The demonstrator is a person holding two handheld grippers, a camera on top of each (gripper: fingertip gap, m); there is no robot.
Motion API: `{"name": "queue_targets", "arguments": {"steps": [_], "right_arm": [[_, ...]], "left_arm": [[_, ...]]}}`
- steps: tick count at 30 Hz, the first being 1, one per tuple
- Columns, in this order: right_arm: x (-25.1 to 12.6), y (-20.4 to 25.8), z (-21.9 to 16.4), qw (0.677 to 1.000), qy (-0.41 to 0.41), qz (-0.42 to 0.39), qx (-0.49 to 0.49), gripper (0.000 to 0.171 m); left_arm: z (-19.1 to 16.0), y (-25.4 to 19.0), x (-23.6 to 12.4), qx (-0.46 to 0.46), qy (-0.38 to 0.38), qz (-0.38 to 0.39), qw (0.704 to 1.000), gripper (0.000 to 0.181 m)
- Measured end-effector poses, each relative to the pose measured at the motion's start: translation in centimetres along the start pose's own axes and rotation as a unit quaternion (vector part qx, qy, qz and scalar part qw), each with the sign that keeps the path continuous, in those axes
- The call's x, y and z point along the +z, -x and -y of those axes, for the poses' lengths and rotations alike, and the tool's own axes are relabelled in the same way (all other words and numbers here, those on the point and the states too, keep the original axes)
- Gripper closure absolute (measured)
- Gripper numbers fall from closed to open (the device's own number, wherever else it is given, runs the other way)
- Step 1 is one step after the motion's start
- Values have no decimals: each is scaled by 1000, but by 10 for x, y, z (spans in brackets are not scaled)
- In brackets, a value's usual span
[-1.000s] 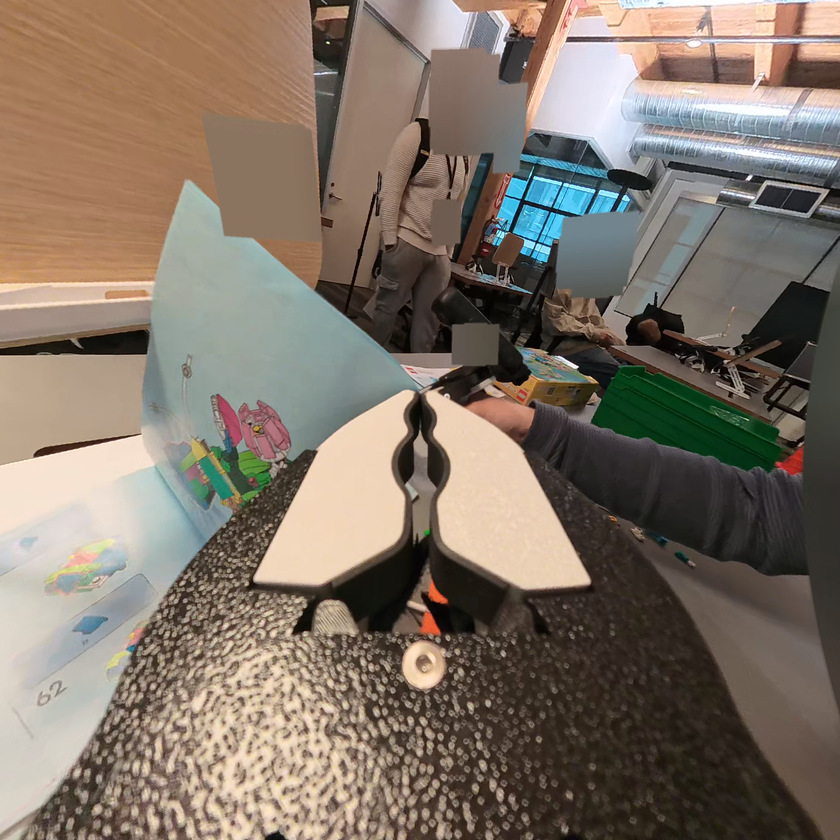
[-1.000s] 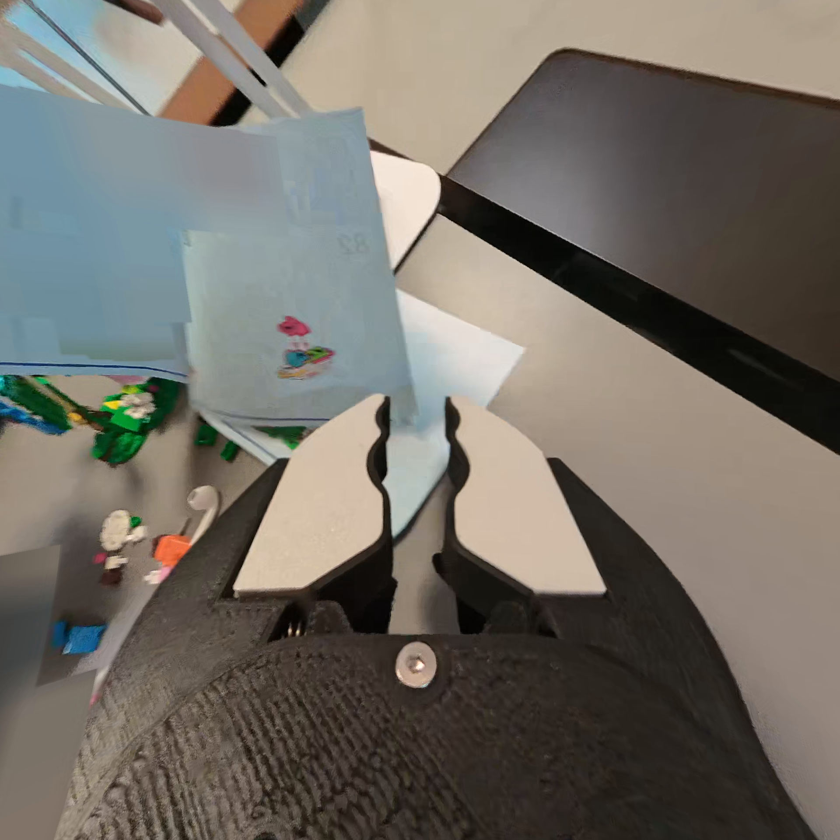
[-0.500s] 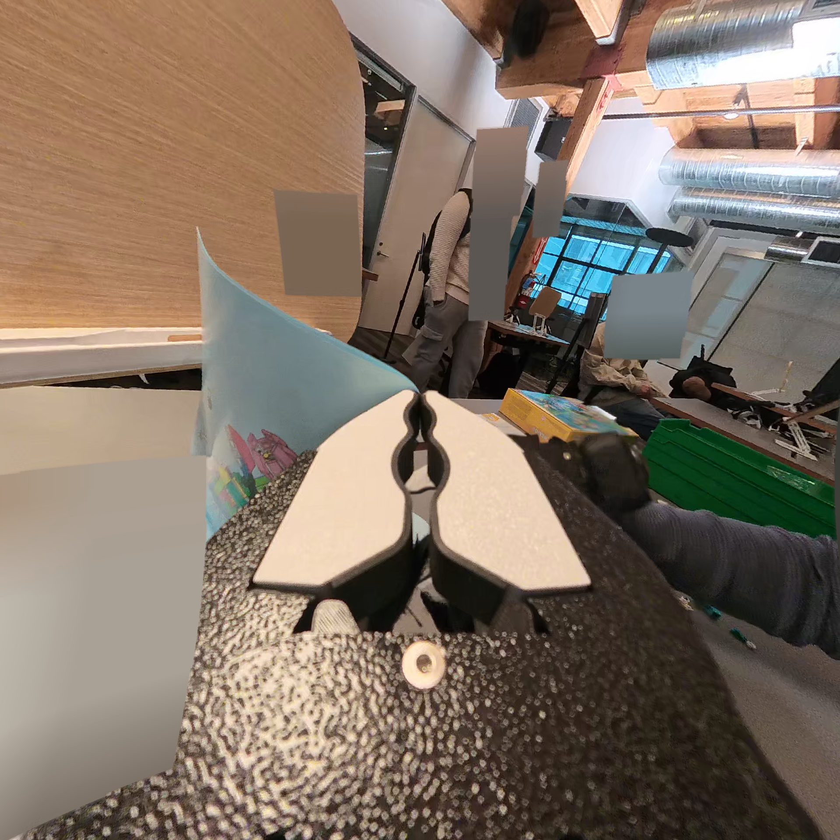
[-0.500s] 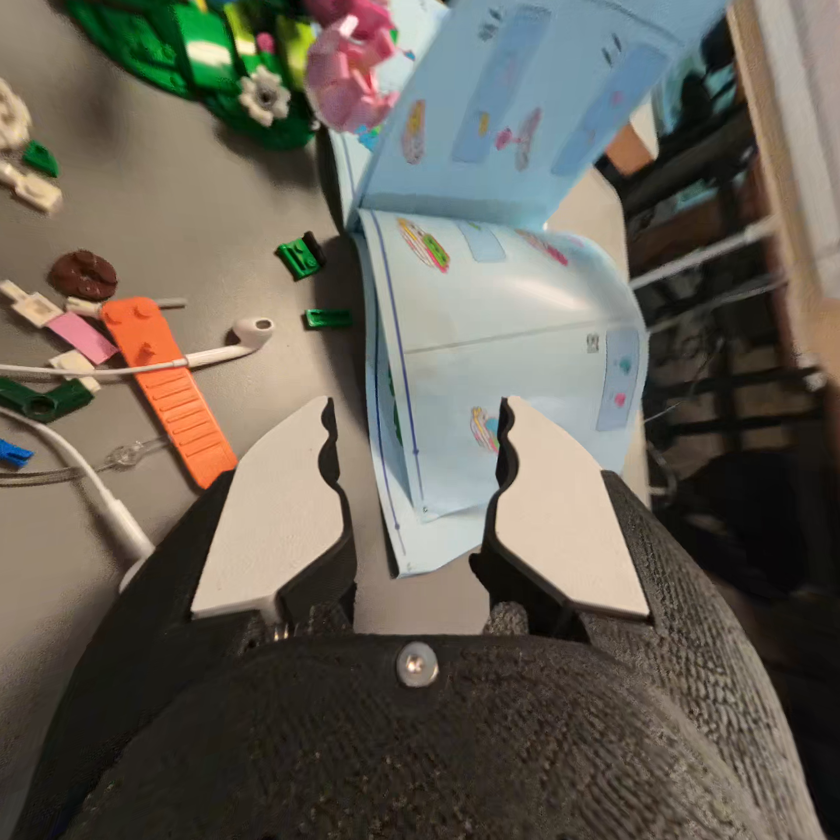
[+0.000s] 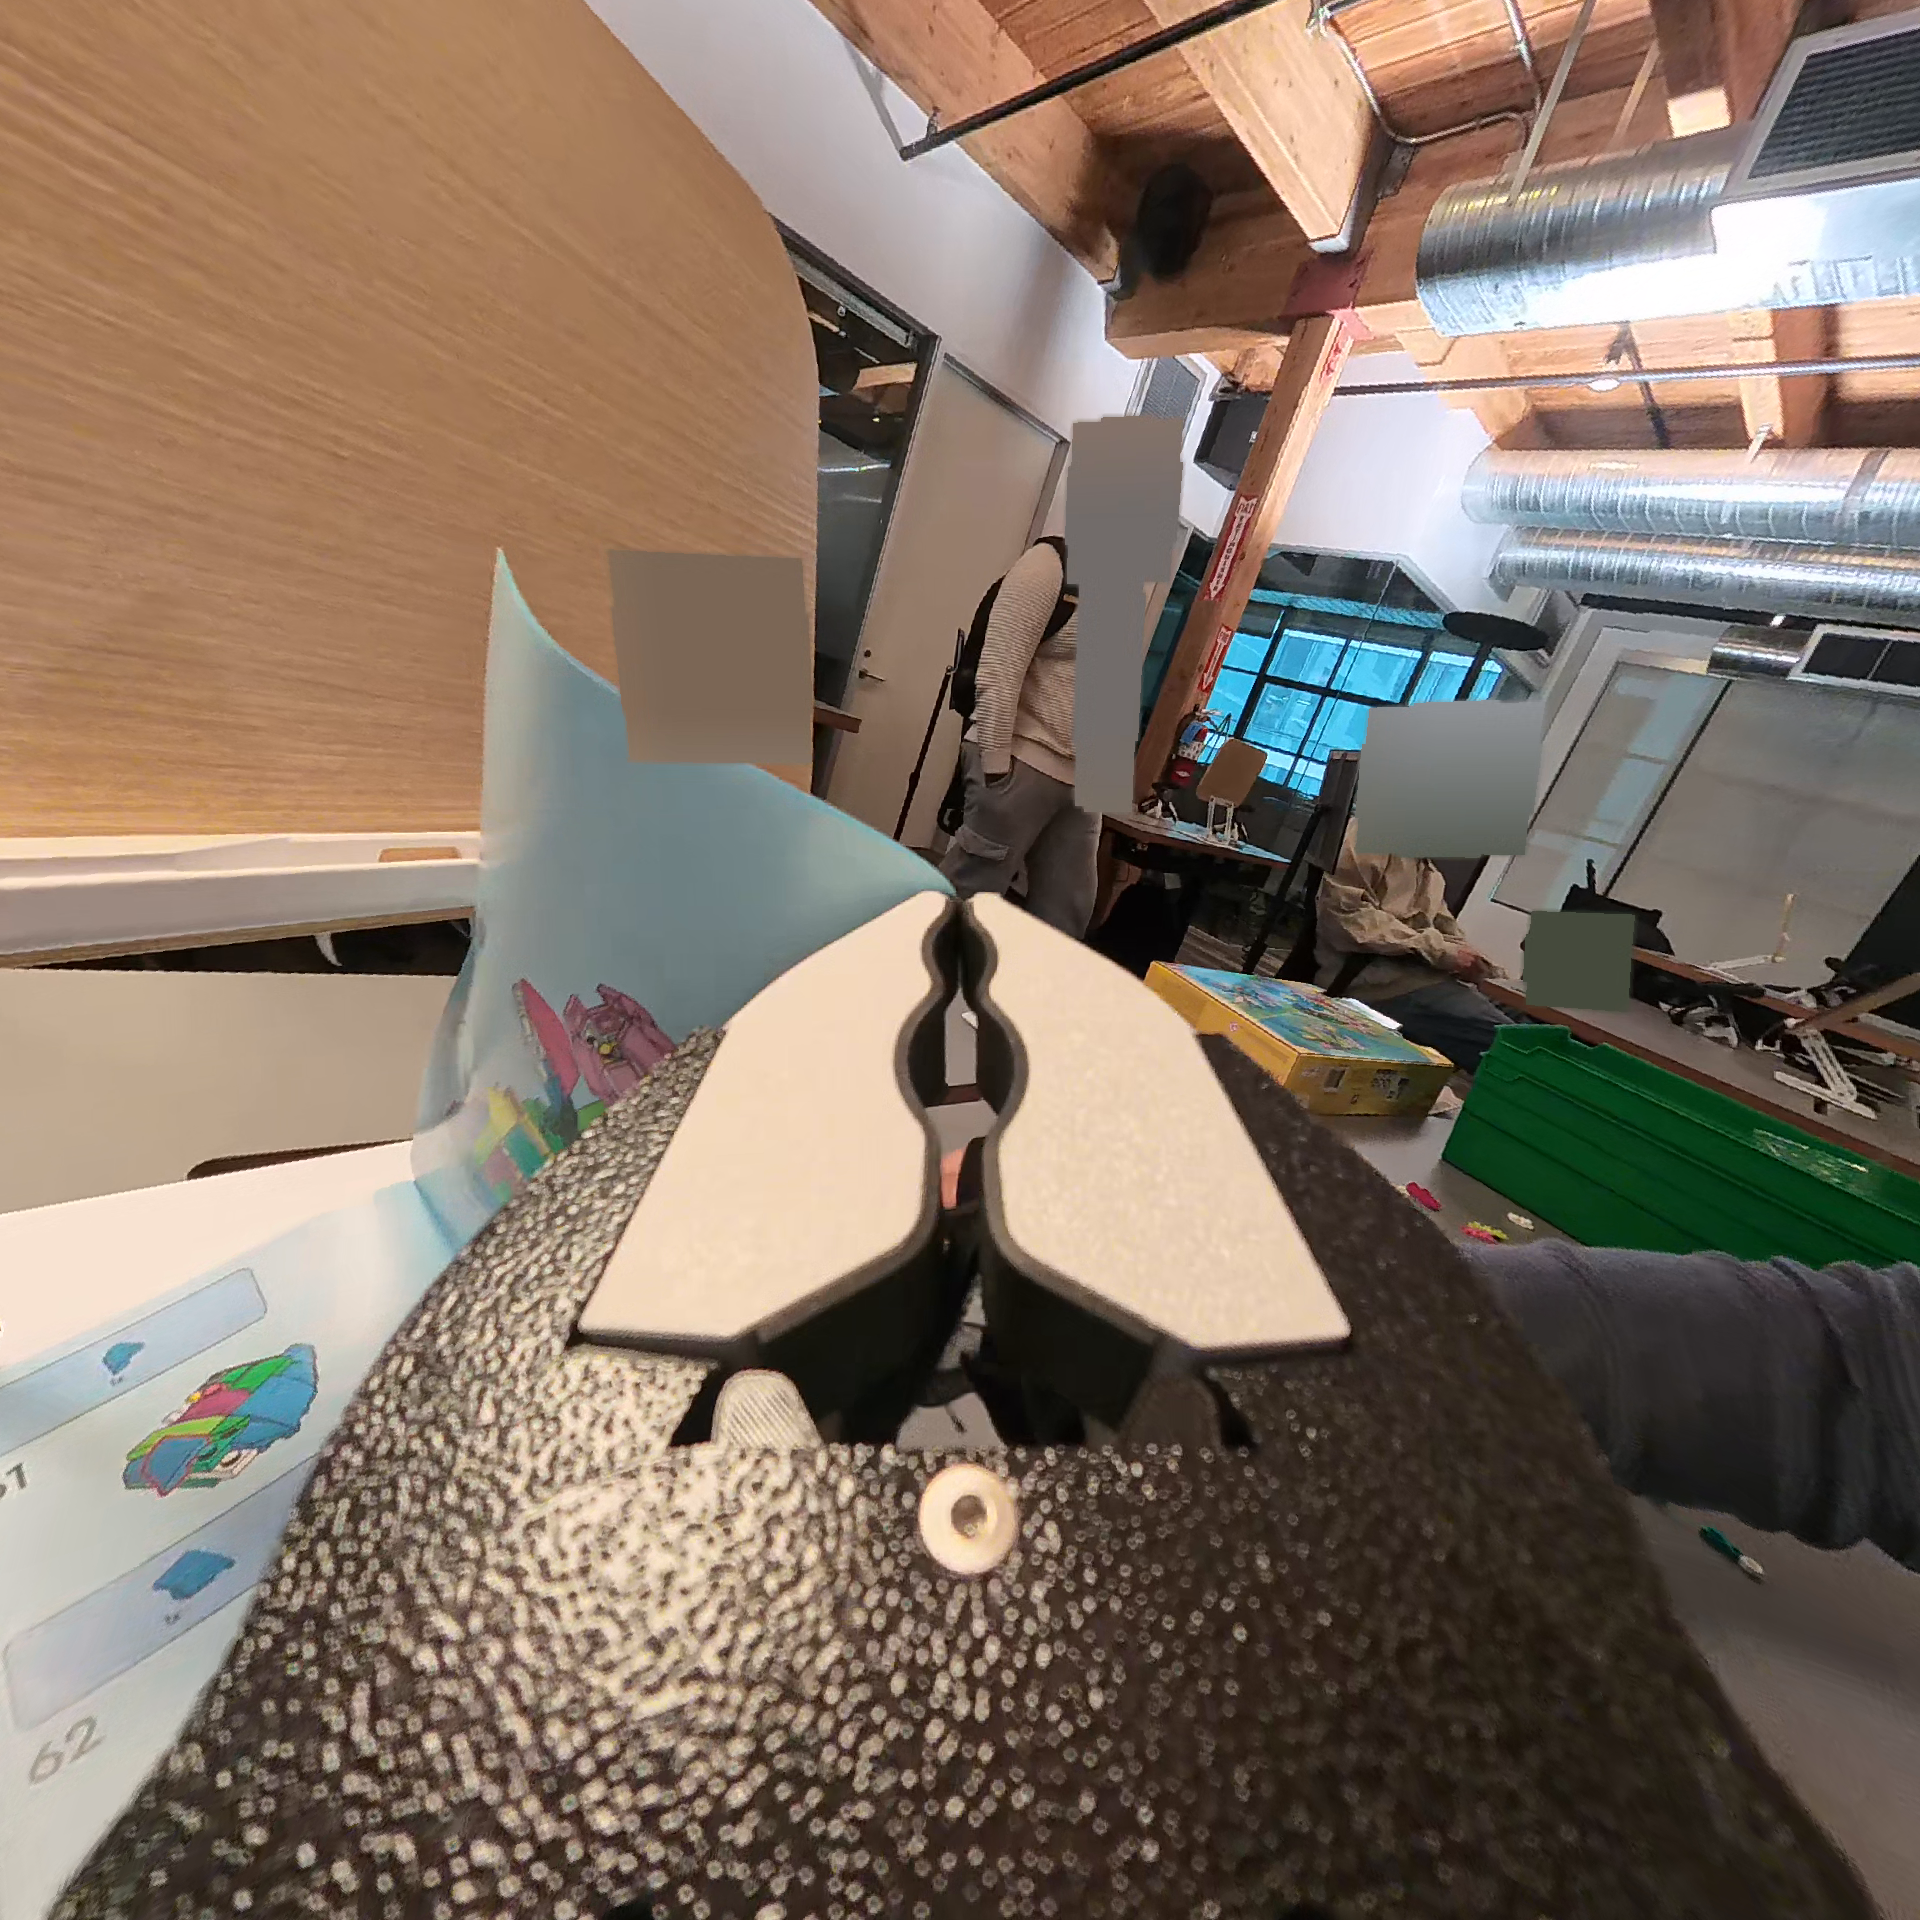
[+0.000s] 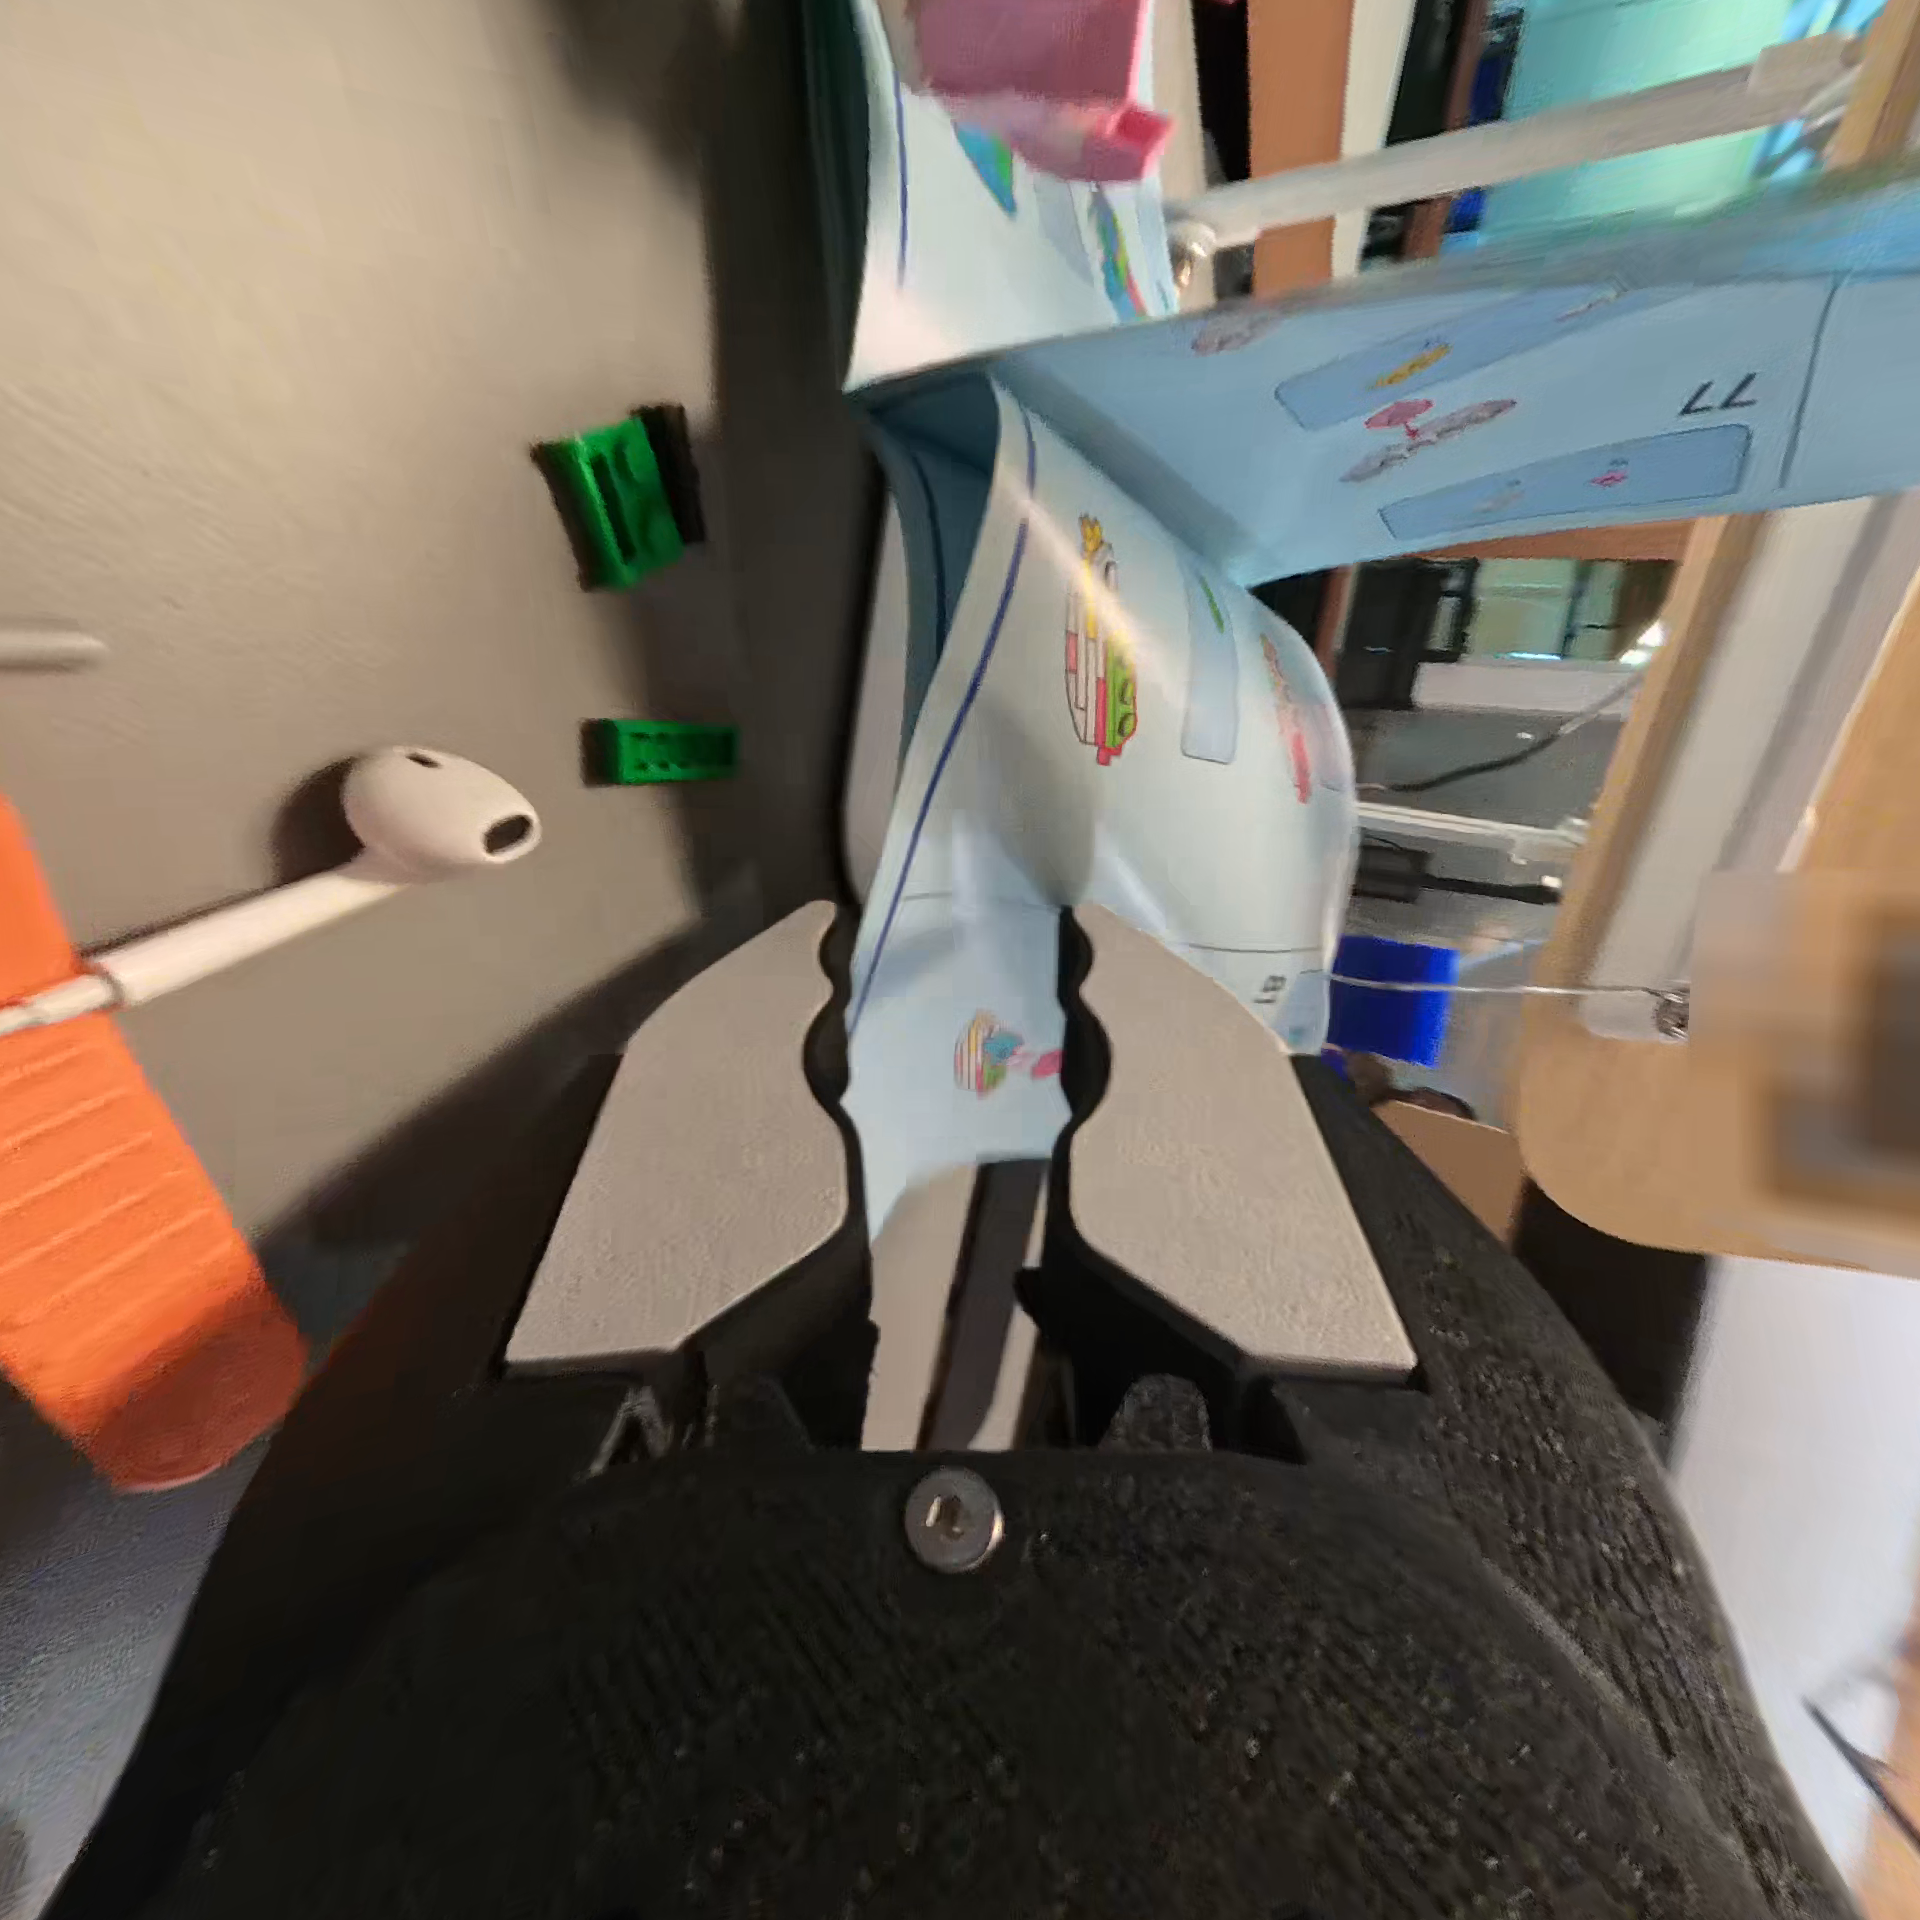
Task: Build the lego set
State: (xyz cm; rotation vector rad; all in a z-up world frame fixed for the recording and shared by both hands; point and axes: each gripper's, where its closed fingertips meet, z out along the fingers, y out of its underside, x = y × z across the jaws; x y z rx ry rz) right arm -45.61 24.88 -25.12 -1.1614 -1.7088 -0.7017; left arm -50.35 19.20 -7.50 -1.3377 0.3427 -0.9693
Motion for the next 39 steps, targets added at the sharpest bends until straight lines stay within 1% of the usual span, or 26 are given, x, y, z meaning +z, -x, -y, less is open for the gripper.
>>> {"name": "queue_targets", "arguments": {"steps": [3,4,6,8,14,17,22,25,28,30,32,34,36,39], "right_arm": [[-5,-11,-8,998,14,-52,-11,169],[-8,-14,-10,998,16,-64,-9,171],[-13,-19,-16,997,22,-76,5,171],[-18,-23,-24,996,34,-81,20,171],[-38,-31,-51,992,57,-82,72,171],[-45,-27,-68,990,73,-74,98,171],[-50,-14,-95,985,90,-60,132,171],[-55,-15,-112,982,96,-62,152,171],[-58,-24,-127,975,97,-58,189,171],[-60,-35,-133,972,93,-57,209,171],[-61,-49,-135,967,84,-54,233,171],[-63,-63,-137,962,74,-47,258,171],[-65,-77,-139,958,68,-43,275,171],[-69,-95,-140,954,60,-41,292,171]], "left_arm": [[1,2,-1,-11,-2,2,1000,181],[1,3,-2,-16,-3,3,1000,181],[2,5,-2,-24,-4,4,1000,181],[1,6,-2,-28,-2,7,1000,177],[-3,3,4,-40,19,15,999,144],[-6,2,7,-19,31,33,999,134],[-6,-11,14,19,47,34,998,130],[-7,-22,16,43,56,34,997,129],[-21,-30,21,81,79,45,993,127],[-42,-30,27,126,116,65,983,125],[-72,-28,35,179,174,85,965,118],[-100,-23,46,241,234,107,936,109],[-125,-17,57,305,287,122,900,100],[-156,-9,76,369,348,132,852,94]]}}
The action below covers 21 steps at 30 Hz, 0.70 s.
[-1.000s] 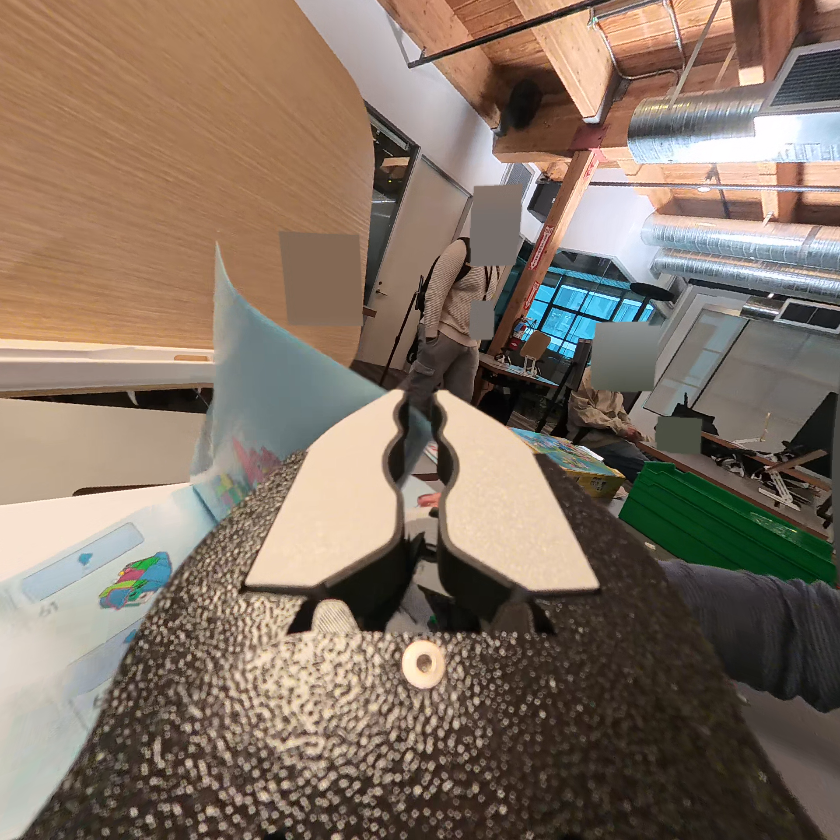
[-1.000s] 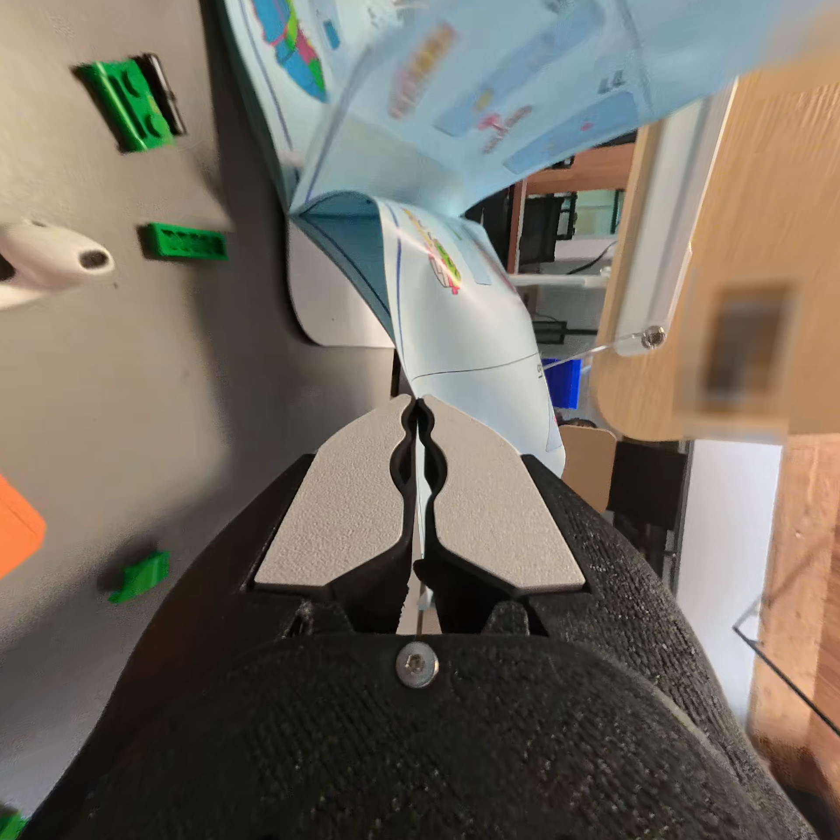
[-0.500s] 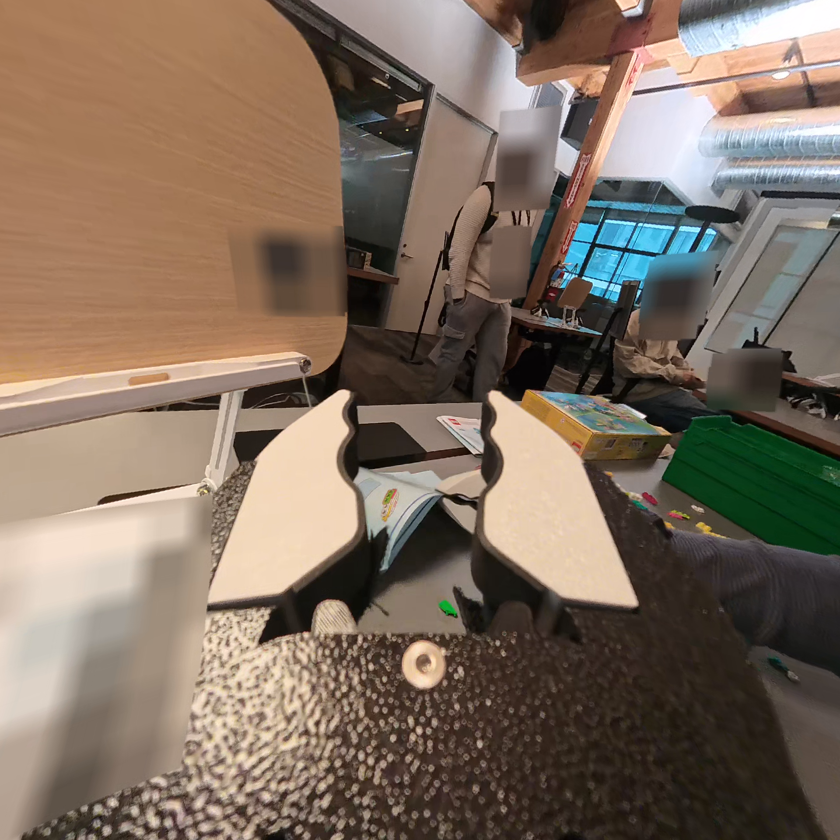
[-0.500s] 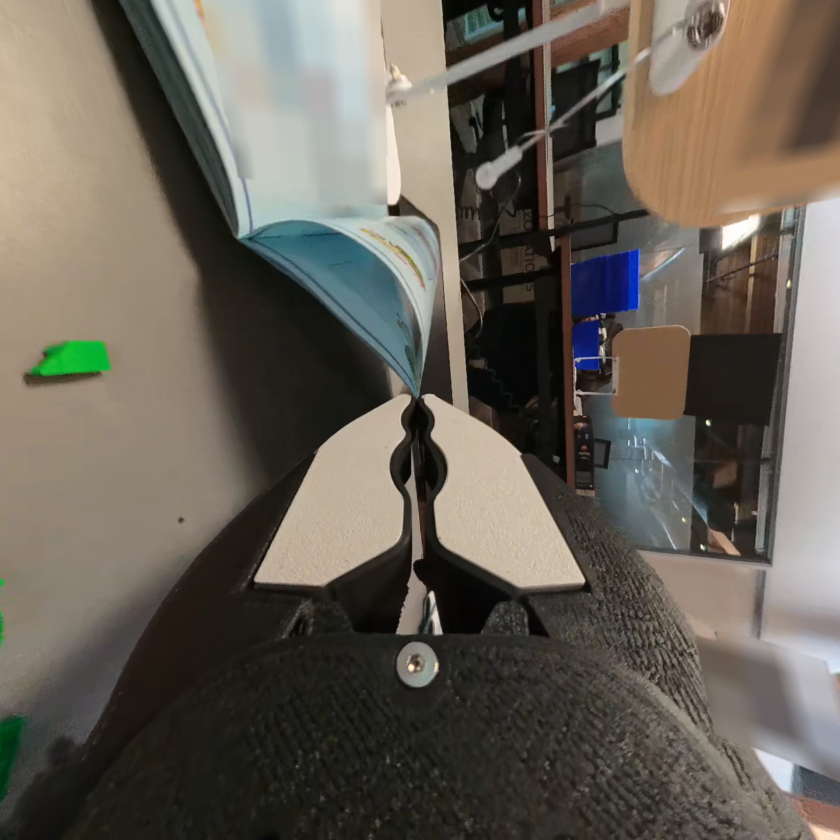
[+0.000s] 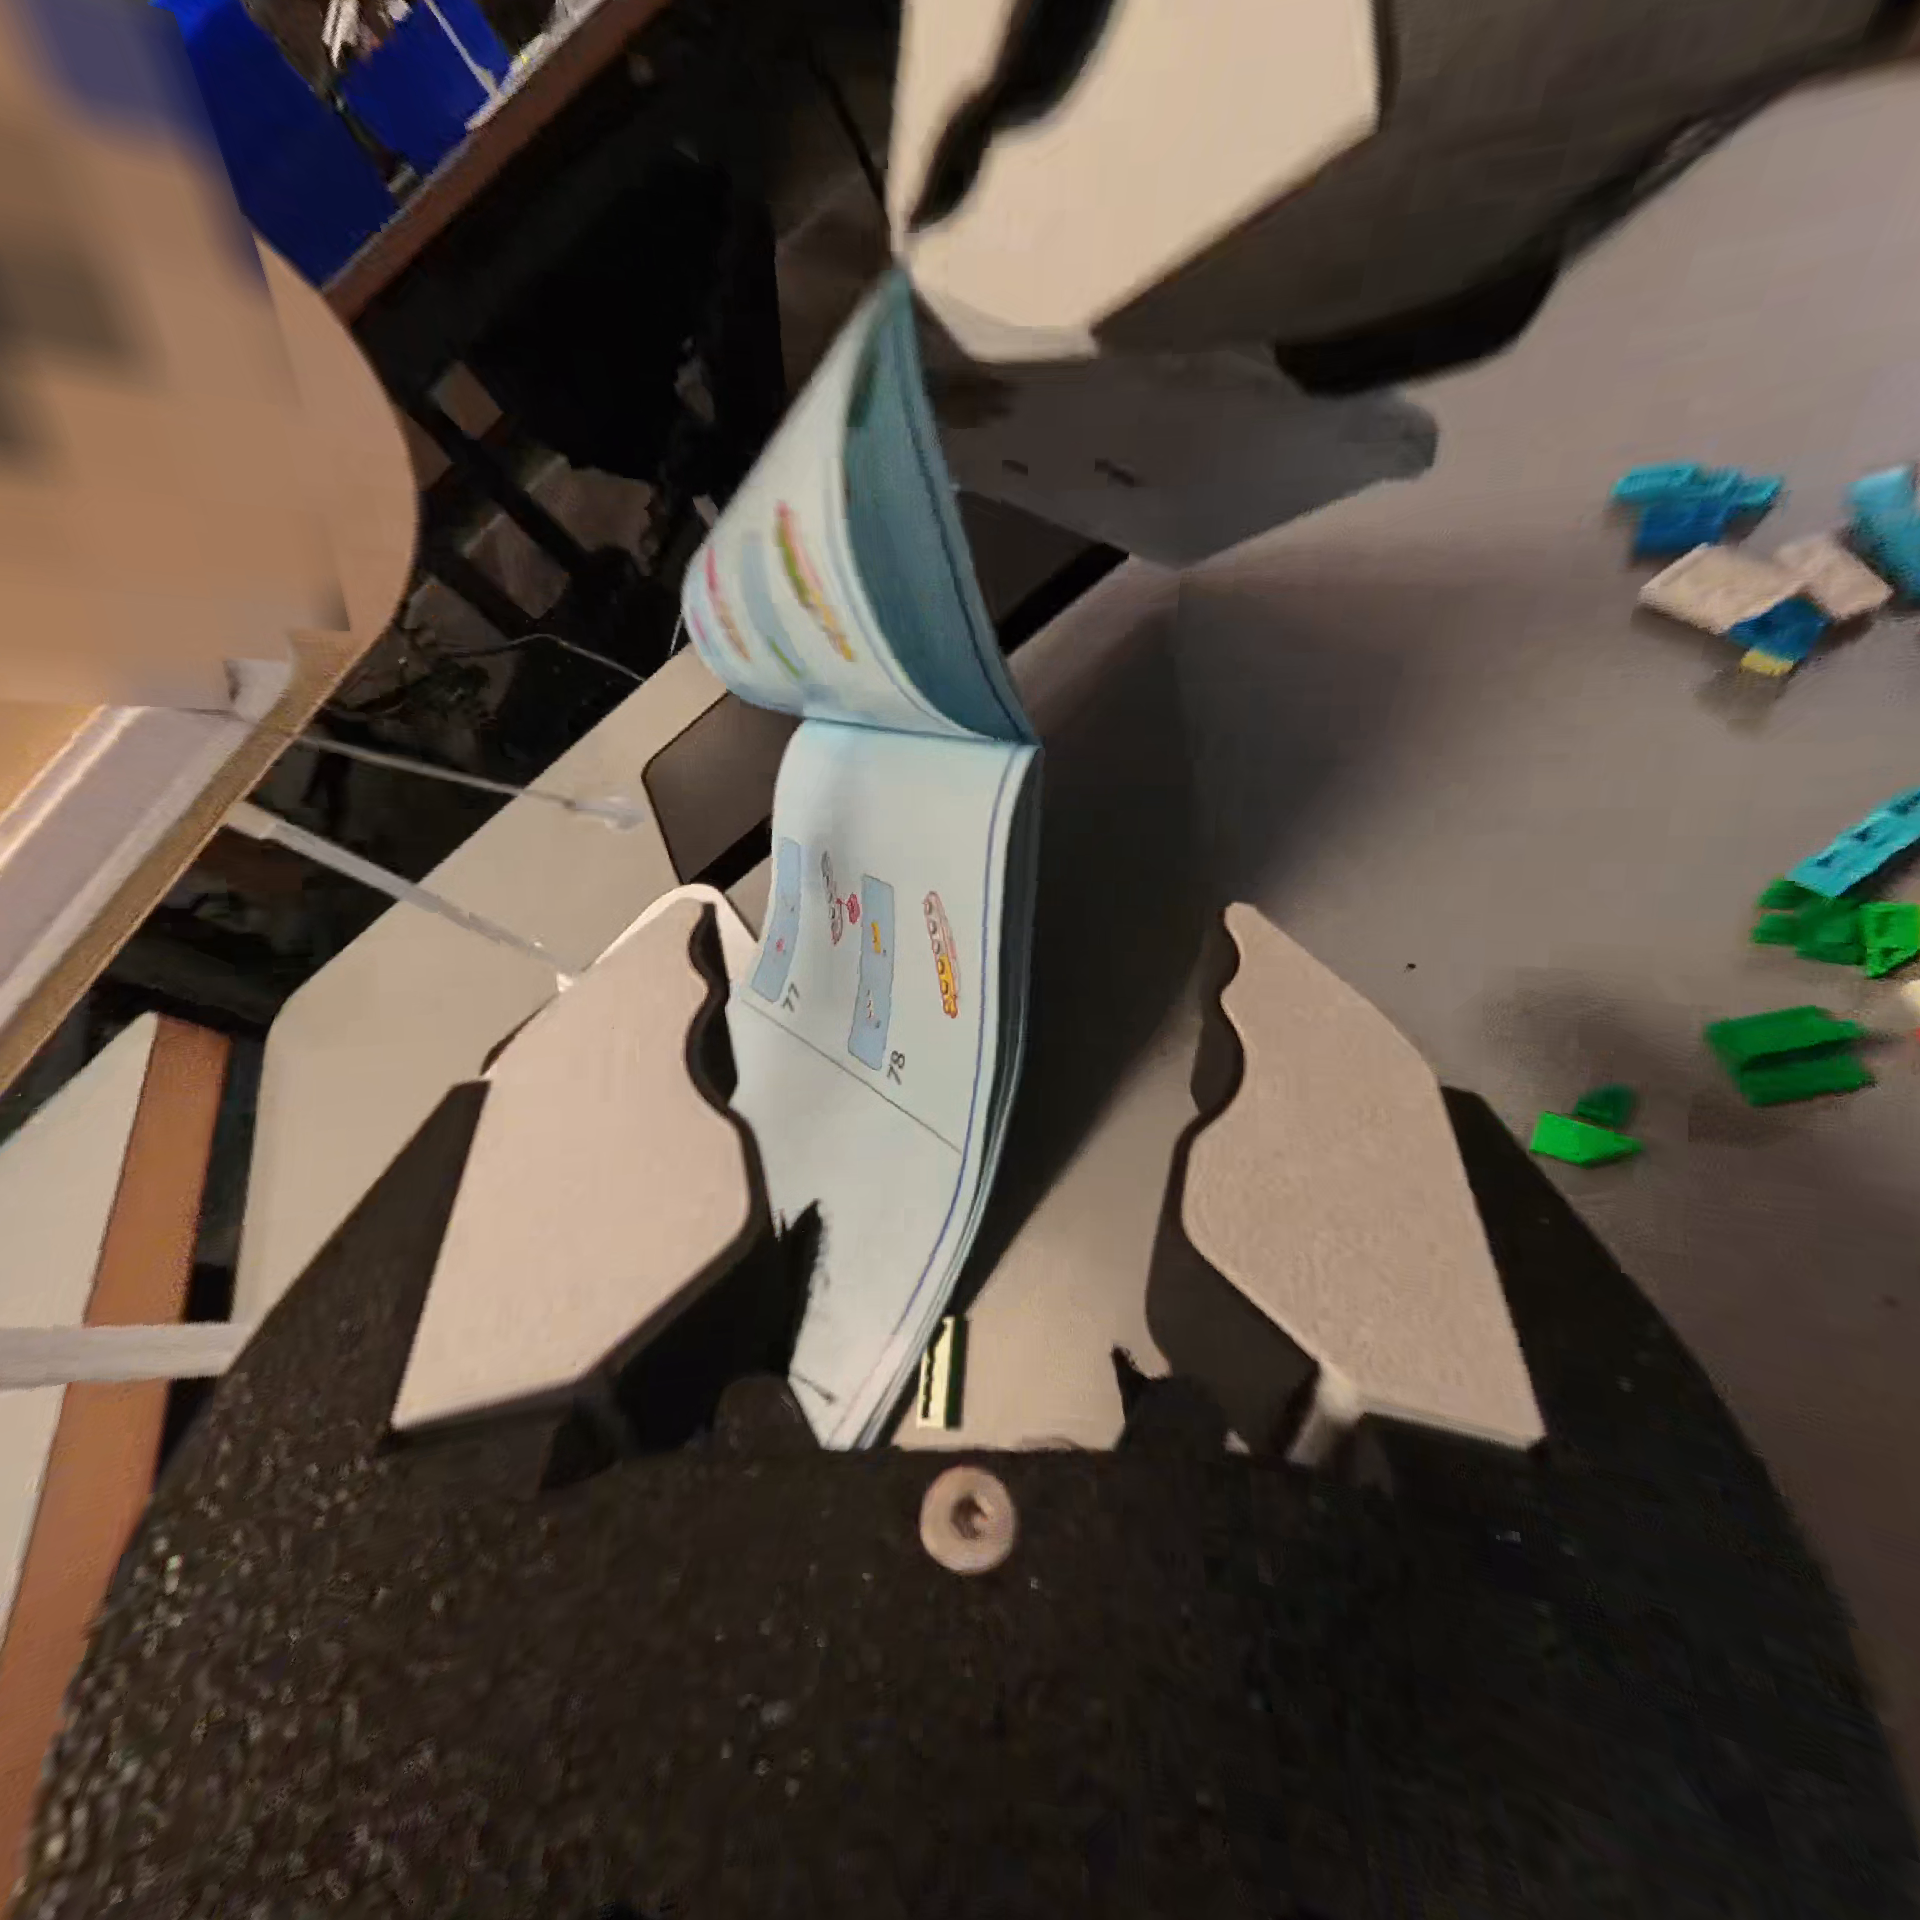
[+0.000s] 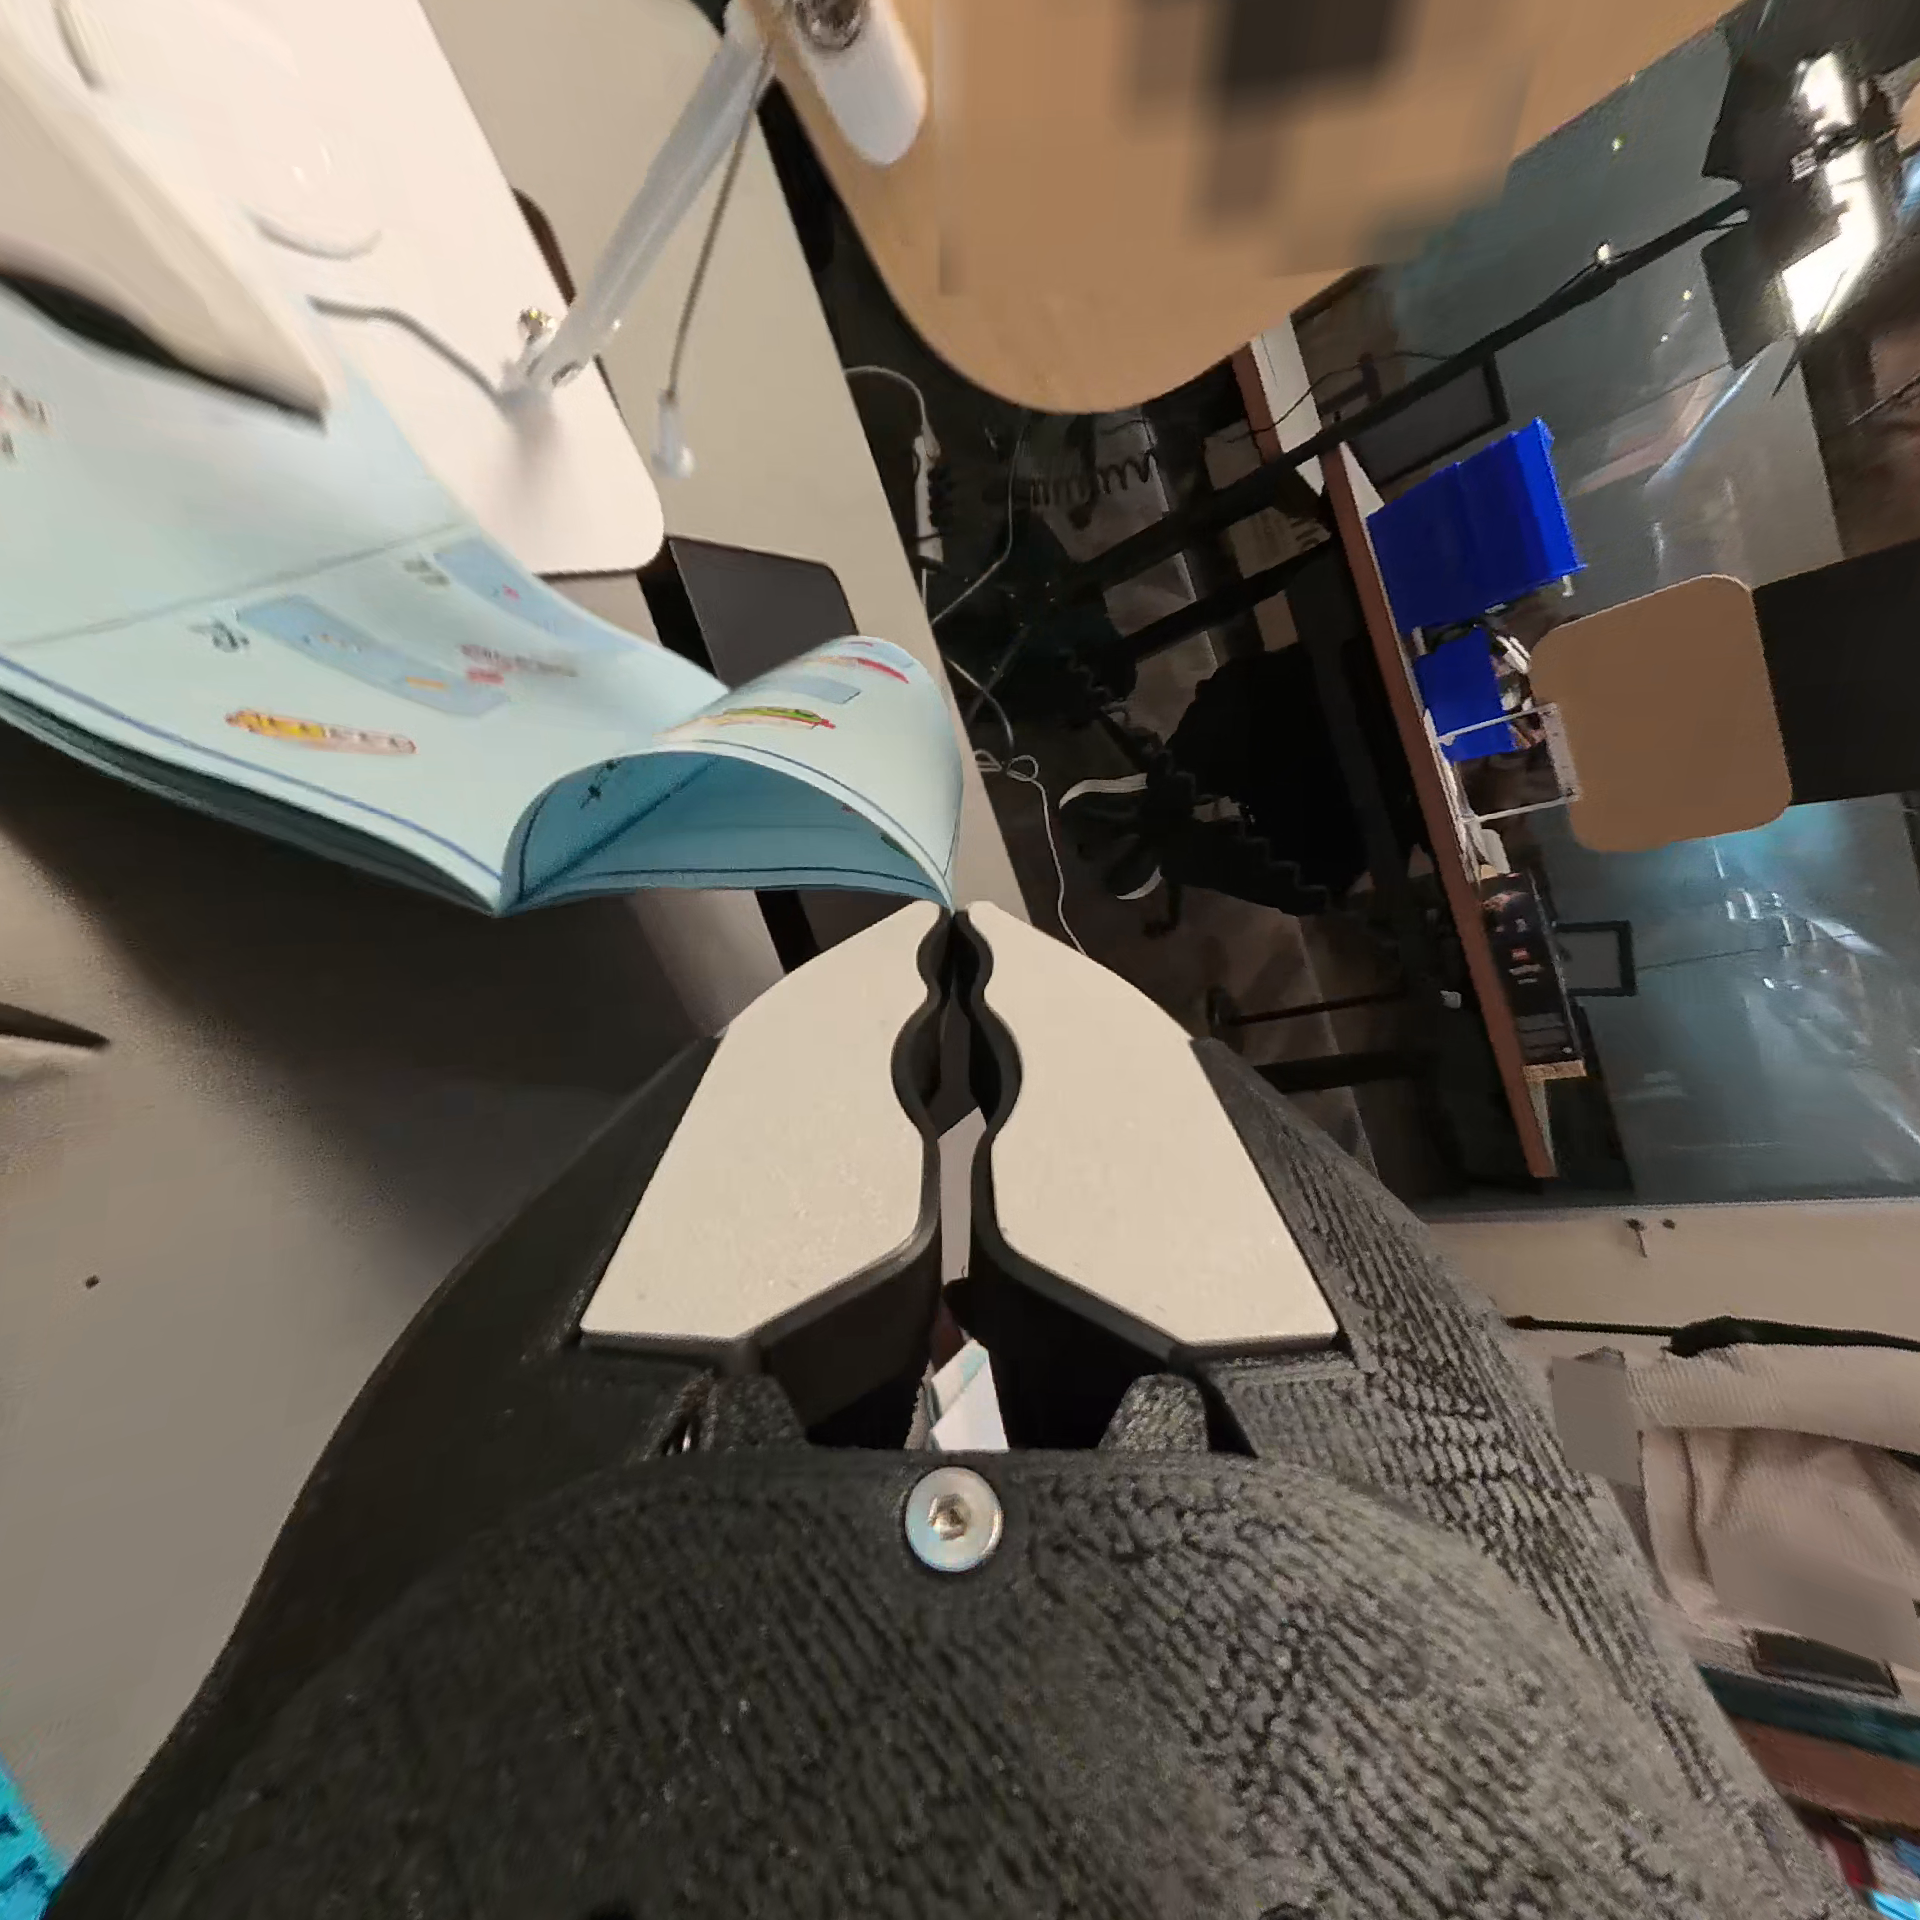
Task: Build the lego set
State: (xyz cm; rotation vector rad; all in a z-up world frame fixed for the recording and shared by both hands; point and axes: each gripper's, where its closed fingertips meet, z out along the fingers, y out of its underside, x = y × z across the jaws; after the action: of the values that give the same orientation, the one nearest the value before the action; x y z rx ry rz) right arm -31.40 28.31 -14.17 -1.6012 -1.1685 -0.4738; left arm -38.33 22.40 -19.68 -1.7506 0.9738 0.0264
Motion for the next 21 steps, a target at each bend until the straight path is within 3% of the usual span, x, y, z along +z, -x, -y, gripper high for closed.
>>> {"name": "queue_targets", "arguments": {"steps": [6,8,10,11,17,21], "right_arm": [[-10,-20,2,999,-16,-5,30,171],[-18,-26,-4,999,-24,-15,39,171],[-28,-33,-15,998,-31,-32,45,171],[-35,-37,-21,997,-35,-38,49,171],[-79,-48,-55,993,-61,-53,83,171],[-133,-48,-56,991,-97,-50,74,171]], "left_arm": [[-17,17,44,103,95,121,983,104],[-11,23,46,133,90,159,974,129],[1,33,40,176,74,213,958,176],[8,40,35,200,66,245,946,180],[53,40,9,244,14,275,930,181],[88,25,-31,283,-15,283,916,181]]}}
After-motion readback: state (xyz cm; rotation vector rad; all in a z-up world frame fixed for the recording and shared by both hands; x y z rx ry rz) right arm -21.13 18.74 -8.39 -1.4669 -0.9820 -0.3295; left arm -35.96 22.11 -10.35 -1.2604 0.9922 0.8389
